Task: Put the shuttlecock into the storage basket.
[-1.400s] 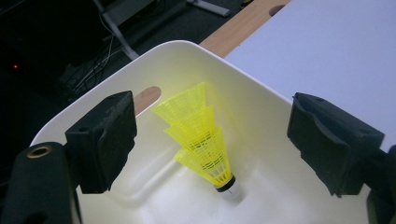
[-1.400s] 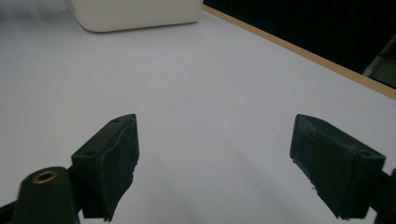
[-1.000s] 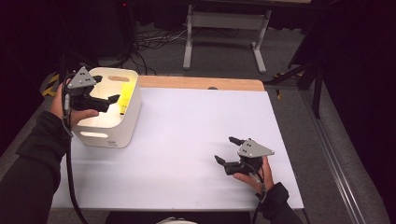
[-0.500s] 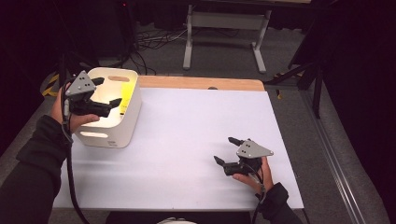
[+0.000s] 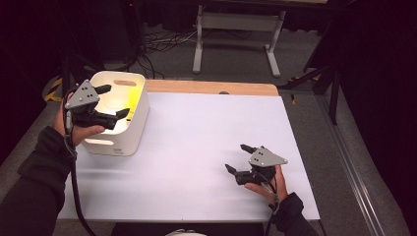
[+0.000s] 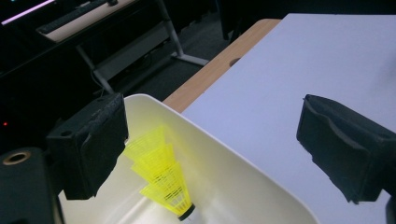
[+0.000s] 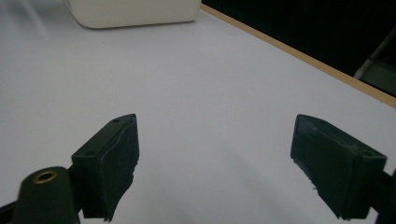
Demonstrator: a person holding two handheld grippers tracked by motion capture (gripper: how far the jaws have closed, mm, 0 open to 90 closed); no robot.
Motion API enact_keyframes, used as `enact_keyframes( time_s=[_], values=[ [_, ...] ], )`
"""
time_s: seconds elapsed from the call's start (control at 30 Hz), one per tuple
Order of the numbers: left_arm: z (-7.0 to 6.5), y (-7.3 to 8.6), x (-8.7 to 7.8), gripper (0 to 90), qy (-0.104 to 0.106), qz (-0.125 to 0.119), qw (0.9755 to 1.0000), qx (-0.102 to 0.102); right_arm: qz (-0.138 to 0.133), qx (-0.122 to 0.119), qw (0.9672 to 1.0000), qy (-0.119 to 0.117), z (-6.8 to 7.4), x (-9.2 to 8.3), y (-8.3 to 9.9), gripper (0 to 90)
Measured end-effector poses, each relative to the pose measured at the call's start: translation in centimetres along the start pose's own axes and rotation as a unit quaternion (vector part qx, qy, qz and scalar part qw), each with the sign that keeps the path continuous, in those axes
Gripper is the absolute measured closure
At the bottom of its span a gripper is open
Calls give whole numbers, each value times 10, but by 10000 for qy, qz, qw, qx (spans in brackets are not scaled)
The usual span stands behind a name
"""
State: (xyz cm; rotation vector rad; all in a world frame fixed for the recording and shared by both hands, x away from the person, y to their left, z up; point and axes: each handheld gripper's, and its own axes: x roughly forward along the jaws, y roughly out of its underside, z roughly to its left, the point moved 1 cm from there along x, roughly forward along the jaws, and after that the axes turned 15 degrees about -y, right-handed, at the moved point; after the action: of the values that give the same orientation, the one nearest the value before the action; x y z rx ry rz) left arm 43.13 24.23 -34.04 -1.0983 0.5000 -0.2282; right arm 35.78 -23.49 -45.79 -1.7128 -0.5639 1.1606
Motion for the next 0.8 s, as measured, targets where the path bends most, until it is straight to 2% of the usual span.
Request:
enact_keyframes(
  time_s=[0.23,0.43,0.5,0.8],
  values=[
    [-7,0,-4,97,99,-114,9999,31,15,-18,10000,-2,1,1,0,166],
    [-14,2,-6,95,204,-216,9996,-39,23,-36,10000,4,2,1,-1,166],
    [-17,3,-7,95,173,-225,9996,54,22,-32,10000,1,2,1,-1,166],
    [-28,3,-15,92,299,-390,9988,63,19,-41,10000,2,3,1,-2,166]
  ],
)
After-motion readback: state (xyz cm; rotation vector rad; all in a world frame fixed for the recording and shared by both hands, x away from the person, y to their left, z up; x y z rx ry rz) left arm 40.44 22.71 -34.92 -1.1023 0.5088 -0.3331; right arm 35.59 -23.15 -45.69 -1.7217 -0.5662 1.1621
